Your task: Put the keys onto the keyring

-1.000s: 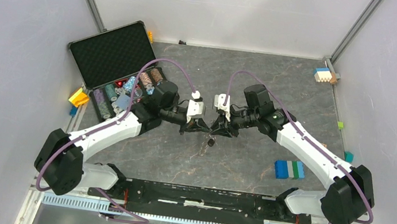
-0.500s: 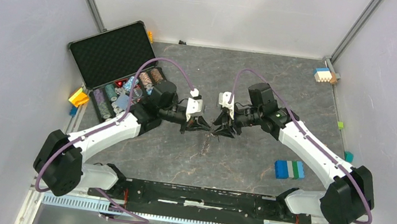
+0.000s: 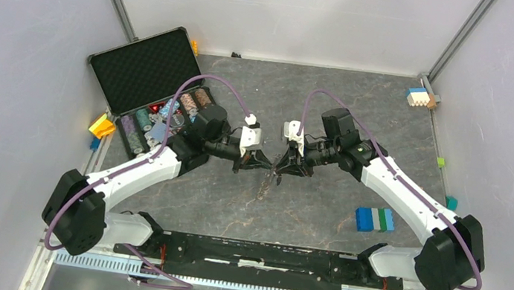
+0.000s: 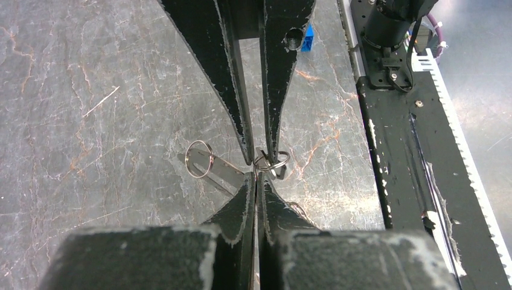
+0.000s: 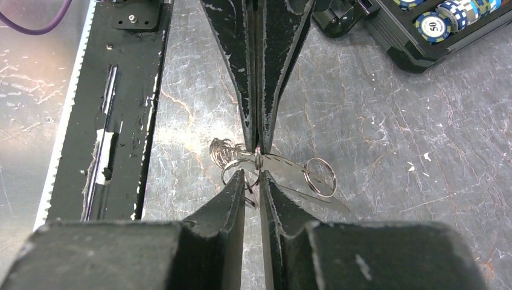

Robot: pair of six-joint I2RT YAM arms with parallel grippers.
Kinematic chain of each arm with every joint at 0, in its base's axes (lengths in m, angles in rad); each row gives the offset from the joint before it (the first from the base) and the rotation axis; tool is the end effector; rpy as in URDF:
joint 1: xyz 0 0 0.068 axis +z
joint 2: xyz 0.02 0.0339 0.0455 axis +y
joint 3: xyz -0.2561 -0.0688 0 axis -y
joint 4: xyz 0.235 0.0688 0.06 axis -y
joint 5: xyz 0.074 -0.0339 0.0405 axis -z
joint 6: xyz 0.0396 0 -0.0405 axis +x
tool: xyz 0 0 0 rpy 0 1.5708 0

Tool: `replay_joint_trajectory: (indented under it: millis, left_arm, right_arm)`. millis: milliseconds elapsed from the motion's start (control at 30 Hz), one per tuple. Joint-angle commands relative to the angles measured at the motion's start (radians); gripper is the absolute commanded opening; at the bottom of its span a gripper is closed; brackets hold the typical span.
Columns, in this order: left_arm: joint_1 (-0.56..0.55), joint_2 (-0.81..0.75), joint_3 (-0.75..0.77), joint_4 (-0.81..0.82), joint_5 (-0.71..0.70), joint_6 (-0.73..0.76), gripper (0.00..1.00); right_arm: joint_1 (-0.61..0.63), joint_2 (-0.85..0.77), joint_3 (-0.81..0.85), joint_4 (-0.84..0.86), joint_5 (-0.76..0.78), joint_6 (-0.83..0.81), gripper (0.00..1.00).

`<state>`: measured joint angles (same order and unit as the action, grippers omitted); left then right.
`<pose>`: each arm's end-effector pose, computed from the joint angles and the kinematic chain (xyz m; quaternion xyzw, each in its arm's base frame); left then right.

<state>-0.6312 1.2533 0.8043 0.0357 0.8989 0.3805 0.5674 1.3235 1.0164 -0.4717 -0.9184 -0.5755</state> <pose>0.1982 -0.1833 0.2692 0.5732 0.5444 -0.4225 0.4433 0.2101 0.1712 0.2791 -0.5911 0.6032 0.4075 0.3474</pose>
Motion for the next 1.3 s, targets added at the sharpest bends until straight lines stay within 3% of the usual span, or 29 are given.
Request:
replay_joint_trajectory:
  millis: [0,533,867,1267]
  left_arm:
    - [0.005,-0.031,-0.007,0.091,0.019,-0.074,0.02]
    - [0.010,-0.014,-0.029,0.222,0.021,-0.207,0.02]
    - [0.011,0.008,-0.038,0.288,-0.057,-0.271,0.02]
    - [0.019,-0.011,-0.049,0.268,-0.011,-0.234,0.02]
  right_arm:
    - [-0.004,0.007,-0.021,0.020,-0.037,-0.005,0.18]
    - [-0.001,0.026,-0.063,0.101,-0.040,0.050,0.13]
    - [0.011,0.025,-0.091,0.174,-0.017,0.127,0.13]
    - [-0.002,-0.027,-0.049,0.083,0.041,0.041,0.15]
